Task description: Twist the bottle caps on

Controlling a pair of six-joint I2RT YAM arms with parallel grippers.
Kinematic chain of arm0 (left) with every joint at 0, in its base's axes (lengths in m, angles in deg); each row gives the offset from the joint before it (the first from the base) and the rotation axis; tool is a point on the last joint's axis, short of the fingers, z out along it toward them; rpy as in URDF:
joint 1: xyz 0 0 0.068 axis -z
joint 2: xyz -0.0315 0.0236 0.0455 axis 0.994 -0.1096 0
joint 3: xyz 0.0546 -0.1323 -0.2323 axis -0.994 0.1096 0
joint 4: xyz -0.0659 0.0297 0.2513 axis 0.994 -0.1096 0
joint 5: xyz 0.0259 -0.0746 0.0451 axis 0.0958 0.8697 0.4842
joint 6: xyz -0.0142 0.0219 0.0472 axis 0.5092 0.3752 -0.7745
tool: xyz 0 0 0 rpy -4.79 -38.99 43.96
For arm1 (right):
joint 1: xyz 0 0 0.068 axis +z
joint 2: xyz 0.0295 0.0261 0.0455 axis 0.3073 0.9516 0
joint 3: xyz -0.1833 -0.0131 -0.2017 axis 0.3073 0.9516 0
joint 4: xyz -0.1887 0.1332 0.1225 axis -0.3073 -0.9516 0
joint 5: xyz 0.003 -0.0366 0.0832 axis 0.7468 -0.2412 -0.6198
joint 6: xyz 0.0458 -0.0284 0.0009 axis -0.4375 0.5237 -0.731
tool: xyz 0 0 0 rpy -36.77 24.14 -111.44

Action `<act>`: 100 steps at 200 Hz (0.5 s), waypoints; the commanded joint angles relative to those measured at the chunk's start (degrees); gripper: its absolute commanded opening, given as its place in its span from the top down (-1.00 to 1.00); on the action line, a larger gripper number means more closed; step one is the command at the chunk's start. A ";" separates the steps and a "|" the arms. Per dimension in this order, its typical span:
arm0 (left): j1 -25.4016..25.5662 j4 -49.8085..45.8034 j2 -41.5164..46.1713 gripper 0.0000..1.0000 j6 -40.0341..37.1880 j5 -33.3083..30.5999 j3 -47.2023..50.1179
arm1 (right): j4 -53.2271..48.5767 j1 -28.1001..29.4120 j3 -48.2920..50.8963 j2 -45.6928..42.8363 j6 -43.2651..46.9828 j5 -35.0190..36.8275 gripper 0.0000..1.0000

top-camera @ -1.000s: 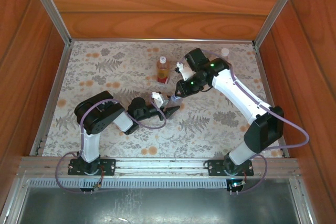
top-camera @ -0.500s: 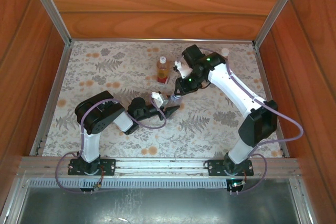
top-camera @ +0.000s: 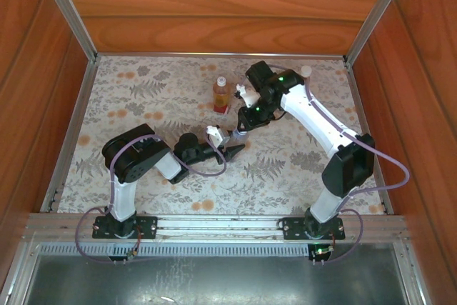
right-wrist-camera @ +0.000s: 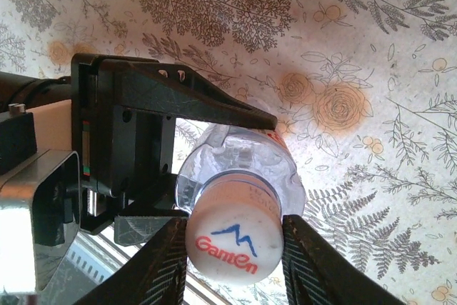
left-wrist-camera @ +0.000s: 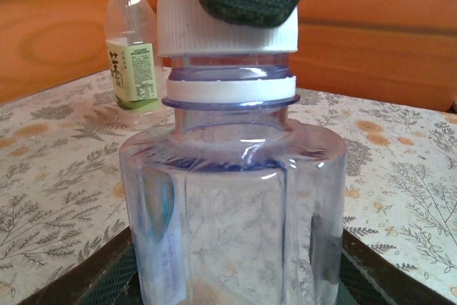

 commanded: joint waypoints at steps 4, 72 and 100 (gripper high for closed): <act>0.82 -3.45 -1.96 -0.15 -0.79 1.49 0.16 | -1.74 0.80 0.26 -0.50 -0.27 -0.08 0.08; 0.79 -3.44 -1.95 -0.15 -0.64 1.49 0.16 | 2.86 0.72 2.39 -6.05 -2.47 1.58 -0.31; 0.76 -3.43 -2.06 -0.15 -0.67 1.47 0.07 | 8.31 -0.63 5.83 -8.51 -5.35 1.60 0.00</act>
